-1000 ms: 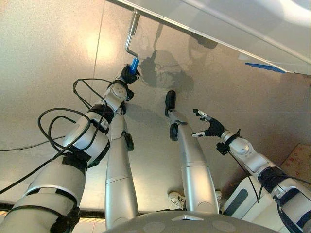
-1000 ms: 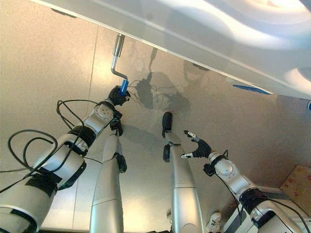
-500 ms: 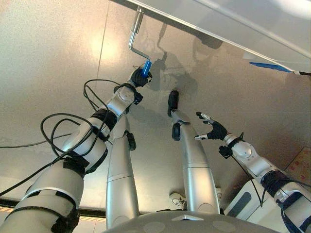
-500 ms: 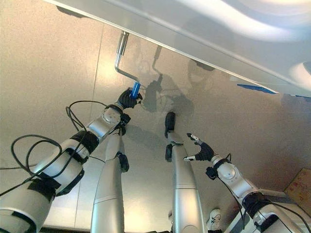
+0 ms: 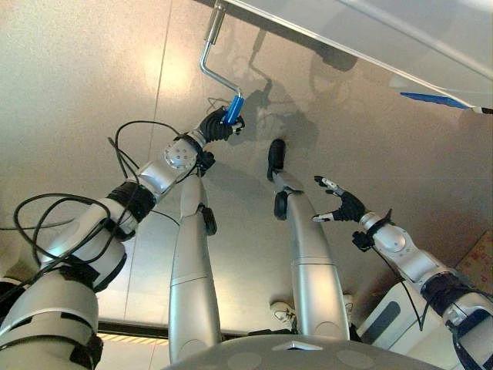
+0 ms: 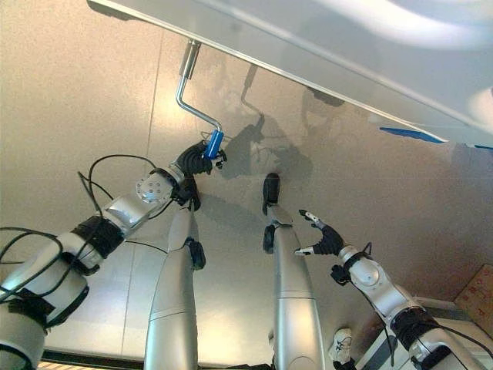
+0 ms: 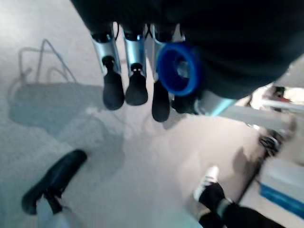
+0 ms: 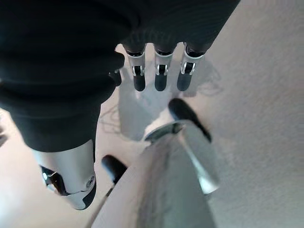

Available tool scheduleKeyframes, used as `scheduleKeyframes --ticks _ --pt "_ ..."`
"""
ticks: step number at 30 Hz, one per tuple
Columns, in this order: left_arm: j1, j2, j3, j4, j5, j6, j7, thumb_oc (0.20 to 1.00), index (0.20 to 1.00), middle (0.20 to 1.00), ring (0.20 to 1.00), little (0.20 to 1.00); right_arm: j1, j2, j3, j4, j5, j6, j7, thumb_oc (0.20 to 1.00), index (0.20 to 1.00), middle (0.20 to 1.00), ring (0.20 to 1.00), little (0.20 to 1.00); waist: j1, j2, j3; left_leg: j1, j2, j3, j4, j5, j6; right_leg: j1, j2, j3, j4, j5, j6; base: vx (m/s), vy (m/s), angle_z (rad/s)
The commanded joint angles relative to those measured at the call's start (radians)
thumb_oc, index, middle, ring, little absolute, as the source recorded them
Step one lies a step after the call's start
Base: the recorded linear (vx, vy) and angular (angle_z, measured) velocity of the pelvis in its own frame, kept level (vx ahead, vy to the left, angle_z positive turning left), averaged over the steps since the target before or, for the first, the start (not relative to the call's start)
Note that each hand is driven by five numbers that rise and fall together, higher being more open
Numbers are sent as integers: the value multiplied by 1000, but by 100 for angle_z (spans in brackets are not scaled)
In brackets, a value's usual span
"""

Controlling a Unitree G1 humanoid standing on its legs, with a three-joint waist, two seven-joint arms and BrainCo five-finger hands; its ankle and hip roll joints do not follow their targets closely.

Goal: Raise the hospital bed

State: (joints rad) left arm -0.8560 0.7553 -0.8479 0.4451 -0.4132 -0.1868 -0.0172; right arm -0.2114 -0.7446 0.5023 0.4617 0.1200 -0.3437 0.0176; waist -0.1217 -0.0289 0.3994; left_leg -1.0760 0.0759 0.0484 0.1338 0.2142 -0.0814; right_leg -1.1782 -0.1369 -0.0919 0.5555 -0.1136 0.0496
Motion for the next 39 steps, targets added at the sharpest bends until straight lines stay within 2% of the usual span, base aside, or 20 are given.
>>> scheduleKeyframes --ticks 1,2,5,6,9,10,13,19,28,39 --pt "36 126 43 -89 -17 -87 -4 200 200 200 200 200 109 -48 -28 -60 -11 -27 19 1000 1000 1000 1000 1000 20 20 -19 35 -5 -26 162 -209 20 96 37 9 -285 205 75 0 0 0" --pt "78 178 69 -145 -39 -97 -11 200 200 200 200 200 123 -55 -41 -65 -14 -31 23 1000 1000 1000 1000 1000 24 21 -20 33 -6 -27 164 -211 20 95 38 10 -283 204 74 0 0 0" --pt "130 225 108 -191 -64 -102 -17 200 200 200 200 200 133 -59 -51 -73 -15 -32 27 1000 1000 1000 1000 1000 25 22 -22 32 -4 -26 164 -212 20 93 36 9 -283 205 74 0 0 0" --pt "178 276 136 -234 -90 -108 -31 200 200 200 200 200 144 -63 -61 -78 -16 -34 29 1000 1000 1000 1000 1000 29 23 -22 32 -3 -27 167 -213 20 93 36 10 -281 204 74 0 0 0" --pt "255 349 191 -316 -139 -122 -48 200 200 200 200 200 169 -74 -79 -89 -16 -39 36 1000 1000 1000 1000 1000 33 24 -24 32 -3 -27 171 -215 20 92 37 11 -280 205 74 0 0 0" --pt "260 351 196 -319 -139 -121 -48 200 200 200 200 200 168 -75 -78 -90 -15 -38 36 1000 1000 1000 1000 1000 31 24 -24 32 -3 -27 171 -215 20 92 37 11 -280 205 74 0 0 0" --pt "354 423 256 -404 -180 -125 -69 200 200 200 200 200 189 -90 -100 -98 -15 -42 49 1000 1000 1000 1000 1000 37 28 -24 30 -2 -29 172 -215 20 92 36 11 -280 205 75 0 0 0" --pt "499 488 368 -473 -239 -128 -90 200 200 200 200 200 208 -102 -114 -102 -18 -49 56 1000 1000 1000 1000 1000 44 33 -24 27 -3 -27 179 -215 21 91 35 9 -274 203 75 0 0 0" --pt "647 498 486 -394 -249 -127 -79 200 200 200 200 200 219 -130 -124 -120 -15 -58 64 1000 1000 1000 1000 1000 54 38 -19 30 -2 -27 185 -217 24 96 27 6 -270 202 78 0 4 -1" --pt "597 457 467 -282 -213 -123 -41 200 200 200 200 200 219 -140 -123 -135 -8 -62 63 1000 1000 1000 1000 1000 50 29 -14 22 -3 -30 195 -220 26 92 22 4 -266 201 78 0 0 0"
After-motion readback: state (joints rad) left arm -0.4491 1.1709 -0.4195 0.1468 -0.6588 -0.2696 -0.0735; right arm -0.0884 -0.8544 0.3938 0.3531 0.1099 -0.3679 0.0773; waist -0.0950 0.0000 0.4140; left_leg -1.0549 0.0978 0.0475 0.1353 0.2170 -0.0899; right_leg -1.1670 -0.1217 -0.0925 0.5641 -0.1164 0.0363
